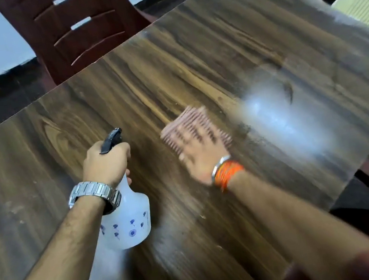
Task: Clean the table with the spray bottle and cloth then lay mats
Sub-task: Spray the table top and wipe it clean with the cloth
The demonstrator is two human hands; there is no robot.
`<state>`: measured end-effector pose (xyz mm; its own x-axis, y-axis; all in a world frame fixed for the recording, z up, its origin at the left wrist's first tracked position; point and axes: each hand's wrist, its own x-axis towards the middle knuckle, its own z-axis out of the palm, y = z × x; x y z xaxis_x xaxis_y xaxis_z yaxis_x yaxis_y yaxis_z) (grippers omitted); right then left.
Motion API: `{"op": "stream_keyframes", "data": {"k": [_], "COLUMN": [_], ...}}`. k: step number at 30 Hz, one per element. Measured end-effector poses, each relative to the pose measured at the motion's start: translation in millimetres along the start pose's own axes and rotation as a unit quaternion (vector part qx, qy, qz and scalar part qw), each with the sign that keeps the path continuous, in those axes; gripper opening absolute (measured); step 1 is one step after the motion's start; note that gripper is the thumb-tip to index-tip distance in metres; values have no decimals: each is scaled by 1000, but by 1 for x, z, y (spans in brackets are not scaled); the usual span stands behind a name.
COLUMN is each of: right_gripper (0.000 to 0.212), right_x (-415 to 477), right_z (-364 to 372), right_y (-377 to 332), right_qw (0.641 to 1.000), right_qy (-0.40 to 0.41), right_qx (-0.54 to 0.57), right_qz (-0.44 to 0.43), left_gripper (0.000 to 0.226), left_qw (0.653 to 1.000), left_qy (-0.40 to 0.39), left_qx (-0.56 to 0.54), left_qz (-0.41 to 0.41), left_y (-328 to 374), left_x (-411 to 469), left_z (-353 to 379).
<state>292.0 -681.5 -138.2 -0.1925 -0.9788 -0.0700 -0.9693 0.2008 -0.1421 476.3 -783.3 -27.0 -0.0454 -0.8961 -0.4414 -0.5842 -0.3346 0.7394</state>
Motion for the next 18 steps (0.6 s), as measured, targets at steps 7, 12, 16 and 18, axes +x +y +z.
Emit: {"op": "stream_keyframes", "data": {"k": [7,12,16,18], "right_gripper": [59,63,63,54], "right_x": [-149,-178,-201,-215], "right_z": [27,8,-7,-12], "right_y": [-51,26,71,81], "right_qw": [991,993,983,982], "right_qy": [-39,-38,-48,-33], "right_qx": [-5,32,71,99], "right_qz": [-131,108,165,159], "left_gripper": [19,15,14,13], "left_qw": [1000,999,999,999], "left_qy": [-17,-12,2,6], "left_qx": [8,21,0,-3], "left_qz": [15,46,40,46], "left_y": [3,2,-9,-15], "left_x": [-49,-99,-148,-179], "left_z": [14,10,19,31]}}
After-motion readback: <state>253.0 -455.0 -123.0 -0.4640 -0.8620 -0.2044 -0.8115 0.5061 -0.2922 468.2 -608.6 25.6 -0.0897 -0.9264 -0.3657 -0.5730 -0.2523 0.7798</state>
